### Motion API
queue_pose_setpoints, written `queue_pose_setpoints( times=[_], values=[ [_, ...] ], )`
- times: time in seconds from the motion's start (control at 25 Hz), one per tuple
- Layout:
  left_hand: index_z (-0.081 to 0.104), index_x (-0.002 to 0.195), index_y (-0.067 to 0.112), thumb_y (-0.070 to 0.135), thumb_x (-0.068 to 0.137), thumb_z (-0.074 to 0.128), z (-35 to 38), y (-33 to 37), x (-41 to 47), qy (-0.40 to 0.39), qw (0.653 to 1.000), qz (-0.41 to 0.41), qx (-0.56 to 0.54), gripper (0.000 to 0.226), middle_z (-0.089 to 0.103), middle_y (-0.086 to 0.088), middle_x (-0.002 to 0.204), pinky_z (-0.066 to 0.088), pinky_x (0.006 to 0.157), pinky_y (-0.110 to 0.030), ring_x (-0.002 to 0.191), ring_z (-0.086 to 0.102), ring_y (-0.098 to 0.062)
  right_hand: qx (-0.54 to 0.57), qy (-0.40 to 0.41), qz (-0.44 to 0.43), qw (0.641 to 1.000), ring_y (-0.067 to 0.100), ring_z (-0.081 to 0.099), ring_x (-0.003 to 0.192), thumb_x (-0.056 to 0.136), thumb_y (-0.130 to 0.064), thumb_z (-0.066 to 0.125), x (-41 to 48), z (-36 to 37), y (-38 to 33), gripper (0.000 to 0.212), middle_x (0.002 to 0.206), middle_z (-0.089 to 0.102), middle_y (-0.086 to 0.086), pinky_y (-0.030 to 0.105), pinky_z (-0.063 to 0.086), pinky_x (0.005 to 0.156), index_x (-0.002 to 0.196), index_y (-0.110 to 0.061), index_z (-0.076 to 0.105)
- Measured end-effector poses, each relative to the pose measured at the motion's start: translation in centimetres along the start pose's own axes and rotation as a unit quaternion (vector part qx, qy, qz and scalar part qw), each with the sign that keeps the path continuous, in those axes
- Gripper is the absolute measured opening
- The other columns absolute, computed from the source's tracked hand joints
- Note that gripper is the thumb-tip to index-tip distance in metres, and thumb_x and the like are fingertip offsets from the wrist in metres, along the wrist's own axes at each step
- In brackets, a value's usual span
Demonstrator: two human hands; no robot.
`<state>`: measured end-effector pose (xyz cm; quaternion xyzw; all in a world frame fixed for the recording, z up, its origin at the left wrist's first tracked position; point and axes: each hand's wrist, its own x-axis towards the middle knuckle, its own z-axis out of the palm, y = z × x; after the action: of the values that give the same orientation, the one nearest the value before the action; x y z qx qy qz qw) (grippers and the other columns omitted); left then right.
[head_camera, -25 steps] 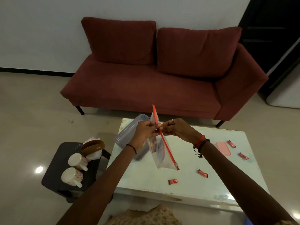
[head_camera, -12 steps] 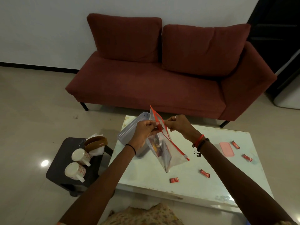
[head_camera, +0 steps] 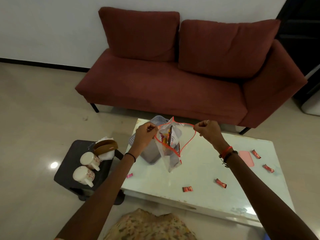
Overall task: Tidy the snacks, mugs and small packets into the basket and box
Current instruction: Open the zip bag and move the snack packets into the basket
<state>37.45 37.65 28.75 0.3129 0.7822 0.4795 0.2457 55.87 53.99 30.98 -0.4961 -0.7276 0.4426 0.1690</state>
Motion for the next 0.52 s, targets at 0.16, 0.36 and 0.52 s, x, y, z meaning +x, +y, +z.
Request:
queue_pose_setpoints(
  times=[0.16,0.36,0.52],
  values=[
    [0.063,0.087,0.006,0.019,0.088,0.062,0.5,0.1,0.1,-0.001,0.999,0.034,0.001,0.012,0.063,0.000,0.070,0.051,0.061,-0.012,0.059,0.059,-0.002,-0.028,-0.003,-0.011,1.000,0.016,0.056,0.061,0.080,-0.009,0.069,-0.1,1.1,-0.4,0.012,0.077,0.066,0.010,0.025,0.045,0.060,0.083,0.002,0.069],
    [0.065,0.085,0.005,0.017,0.087,0.063,0.6,0.0,0.6,-0.008,0.997,0.054,0.047,0.012,0.057,0.011,0.066,0.043,0.054,0.003,0.058,0.054,0.000,-0.096,-0.017,-0.107,0.989,0.017,0.057,0.077,0.084,-0.018,0.071,-0.5,2.7,-3.4,0.022,0.086,0.063,0.006,0.029,0.047,0.070,0.096,-0.001,0.063],
    [0.066,0.087,0.002,0.016,0.087,0.064,-0.5,-1.0,1.4,-0.003,0.995,0.055,0.079,0.015,0.060,0.004,0.071,0.040,0.057,0.005,0.058,0.050,0.002,-0.251,-0.214,-0.204,0.922,0.026,0.067,0.096,0.092,-0.010,0.058,-0.5,7.0,-6.2,0.020,0.107,0.071,0.016,0.030,0.052,0.083,0.104,0.001,0.069]
  ],
)
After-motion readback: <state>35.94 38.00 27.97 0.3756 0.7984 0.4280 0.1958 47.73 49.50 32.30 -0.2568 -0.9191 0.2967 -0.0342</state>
